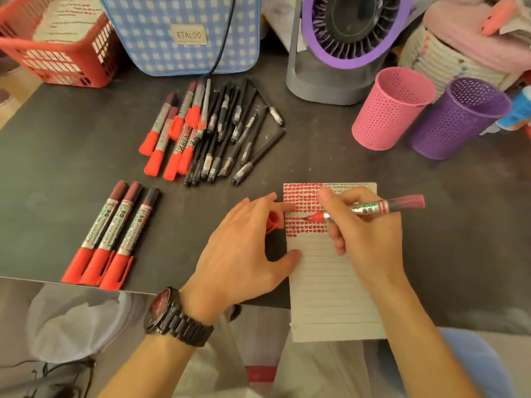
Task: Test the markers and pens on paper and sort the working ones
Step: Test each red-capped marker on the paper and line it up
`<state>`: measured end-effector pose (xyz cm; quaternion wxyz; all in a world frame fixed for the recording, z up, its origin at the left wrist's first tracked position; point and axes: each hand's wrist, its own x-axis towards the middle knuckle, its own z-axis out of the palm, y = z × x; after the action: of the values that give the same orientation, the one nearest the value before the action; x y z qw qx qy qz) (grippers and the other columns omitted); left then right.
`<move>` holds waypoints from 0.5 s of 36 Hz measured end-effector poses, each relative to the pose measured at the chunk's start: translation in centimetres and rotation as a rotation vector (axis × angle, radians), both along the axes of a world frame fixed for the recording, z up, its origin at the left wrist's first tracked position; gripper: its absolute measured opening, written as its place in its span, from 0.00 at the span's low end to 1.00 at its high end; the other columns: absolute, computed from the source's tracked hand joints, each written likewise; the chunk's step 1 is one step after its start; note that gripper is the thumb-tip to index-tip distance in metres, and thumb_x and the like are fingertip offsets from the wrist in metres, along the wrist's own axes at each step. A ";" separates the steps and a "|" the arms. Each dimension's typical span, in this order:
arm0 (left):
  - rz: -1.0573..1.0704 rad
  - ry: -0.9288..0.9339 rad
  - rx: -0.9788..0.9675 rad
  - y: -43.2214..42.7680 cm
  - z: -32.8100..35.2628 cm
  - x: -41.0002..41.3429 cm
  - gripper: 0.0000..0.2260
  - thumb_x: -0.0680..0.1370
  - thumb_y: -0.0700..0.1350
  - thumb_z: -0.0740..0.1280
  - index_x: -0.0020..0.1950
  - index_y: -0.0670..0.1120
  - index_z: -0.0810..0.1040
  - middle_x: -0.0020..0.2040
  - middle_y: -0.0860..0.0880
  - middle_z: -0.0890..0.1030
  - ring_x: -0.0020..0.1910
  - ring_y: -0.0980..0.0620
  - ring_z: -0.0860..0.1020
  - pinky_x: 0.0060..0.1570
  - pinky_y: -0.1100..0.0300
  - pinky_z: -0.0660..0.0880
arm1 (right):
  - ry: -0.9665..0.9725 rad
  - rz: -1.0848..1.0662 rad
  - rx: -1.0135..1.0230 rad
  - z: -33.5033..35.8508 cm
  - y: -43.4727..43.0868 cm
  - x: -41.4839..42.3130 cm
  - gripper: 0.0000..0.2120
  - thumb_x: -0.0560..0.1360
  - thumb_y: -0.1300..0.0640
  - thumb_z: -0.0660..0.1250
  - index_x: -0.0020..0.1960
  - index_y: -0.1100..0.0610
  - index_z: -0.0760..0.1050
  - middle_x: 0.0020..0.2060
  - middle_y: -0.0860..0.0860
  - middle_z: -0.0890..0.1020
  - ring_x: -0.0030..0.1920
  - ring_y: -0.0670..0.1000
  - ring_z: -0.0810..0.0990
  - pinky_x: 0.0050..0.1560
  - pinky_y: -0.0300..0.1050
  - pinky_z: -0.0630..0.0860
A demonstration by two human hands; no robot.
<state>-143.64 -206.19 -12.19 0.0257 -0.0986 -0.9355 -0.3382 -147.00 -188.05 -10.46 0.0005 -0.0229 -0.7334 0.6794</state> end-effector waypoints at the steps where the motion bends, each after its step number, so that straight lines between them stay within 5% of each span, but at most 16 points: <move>1: 0.004 0.000 0.008 0.0 0.0 0.0 0.20 0.71 0.61 0.71 0.52 0.63 0.60 0.68 0.62 0.75 0.74 0.62 0.64 0.71 0.48 0.69 | 0.037 -0.017 0.050 -0.3 -0.1 0.2 0.14 0.74 0.46 0.74 0.36 0.53 0.77 0.26 0.49 0.79 0.26 0.45 0.77 0.27 0.36 0.73; 7: 0.015 0.004 0.038 0.0 -0.2 -0.1 0.21 0.71 0.59 0.73 0.50 0.60 0.61 0.67 0.62 0.76 0.74 0.62 0.64 0.69 0.47 0.71 | 0.111 -0.065 0.246 -1.5 -0.3 0.4 0.14 0.76 0.61 0.73 0.33 0.56 0.73 0.25 0.48 0.78 0.27 0.46 0.78 0.32 0.37 0.76; 18: 0.025 0.012 0.066 0.0 -0.3 -0.1 0.18 0.71 0.58 0.72 0.50 0.55 0.66 0.68 0.61 0.76 0.73 0.63 0.64 0.69 0.49 0.71 | 0.199 -0.053 0.327 -1.6 -0.7 0.3 0.16 0.75 0.61 0.74 0.33 0.50 0.74 0.25 0.45 0.79 0.28 0.45 0.81 0.34 0.32 0.76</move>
<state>-143.77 -206.23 -12.51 0.0387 -0.0882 -0.9248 -0.3681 -146.72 -188.72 -12.09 0.0946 0.0258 -0.8296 0.5496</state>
